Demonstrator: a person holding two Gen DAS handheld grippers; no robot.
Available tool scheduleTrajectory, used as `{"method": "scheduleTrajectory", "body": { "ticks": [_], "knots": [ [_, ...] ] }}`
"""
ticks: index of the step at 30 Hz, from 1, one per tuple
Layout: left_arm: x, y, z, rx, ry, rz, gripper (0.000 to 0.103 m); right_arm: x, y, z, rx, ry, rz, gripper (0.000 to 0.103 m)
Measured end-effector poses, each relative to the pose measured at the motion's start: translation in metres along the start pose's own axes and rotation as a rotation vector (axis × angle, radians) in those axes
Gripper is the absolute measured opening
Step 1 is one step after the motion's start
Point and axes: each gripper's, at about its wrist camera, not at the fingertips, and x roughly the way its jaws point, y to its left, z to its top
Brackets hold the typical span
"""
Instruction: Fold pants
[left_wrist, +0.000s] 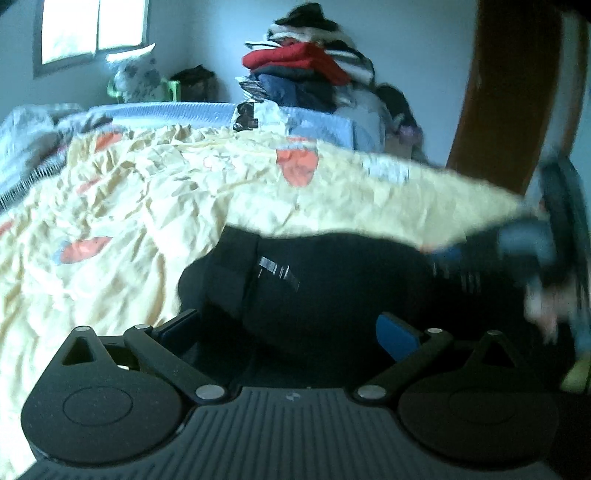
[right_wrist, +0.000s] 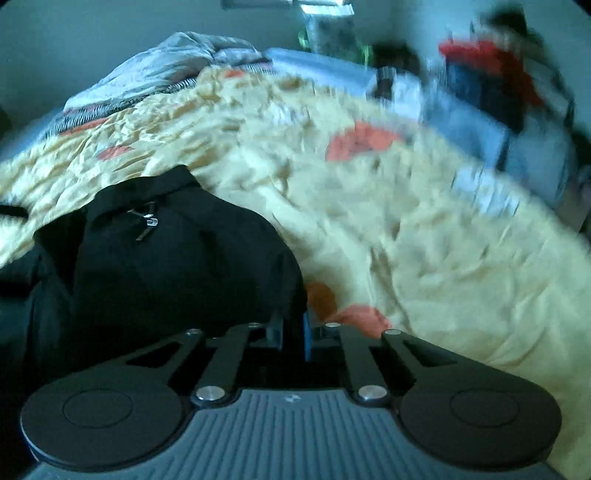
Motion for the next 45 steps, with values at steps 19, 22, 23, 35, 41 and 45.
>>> {"method": "scheduleTrajectory", "body": {
  "ticks": [19, 22, 23, 35, 41, 45],
  "knots": [
    [0.083, 0.051, 0.045, -0.556, 0.293, -0.314, 0.004, -0.071, 0.176, -0.068, -0.8, -0.117, -0.374, 0.009],
    [0.051, 0.054, 0.033, -0.522, 0.172, -0.283, 0.003, -0.077, 0.173, -0.061, -0.705, -0.12, -0.334, 0.009],
    [0.036, 0.055, 0.029, -0.499, 0.134, -0.273, 0.003, -0.081, 0.173, -0.057, -0.674, -0.121, -0.317, 0.009],
    [-0.067, 0.091, -0.077, -0.434, 0.129, -0.196, 0.004, -0.129, 0.239, -0.083, -0.551, -0.086, -0.088, 0.009],
    [-0.063, 0.101, -0.106, -0.419, 0.133, -0.153, 0.007, -0.122, 0.259, -0.105, -0.466, -0.038, -0.094, 0.008],
    [-0.069, 0.09, -0.104, -0.345, 0.129, -0.118, 0.008, -0.117, 0.251, -0.101, -0.338, -0.032, -0.074, 0.009]
  ]
}}
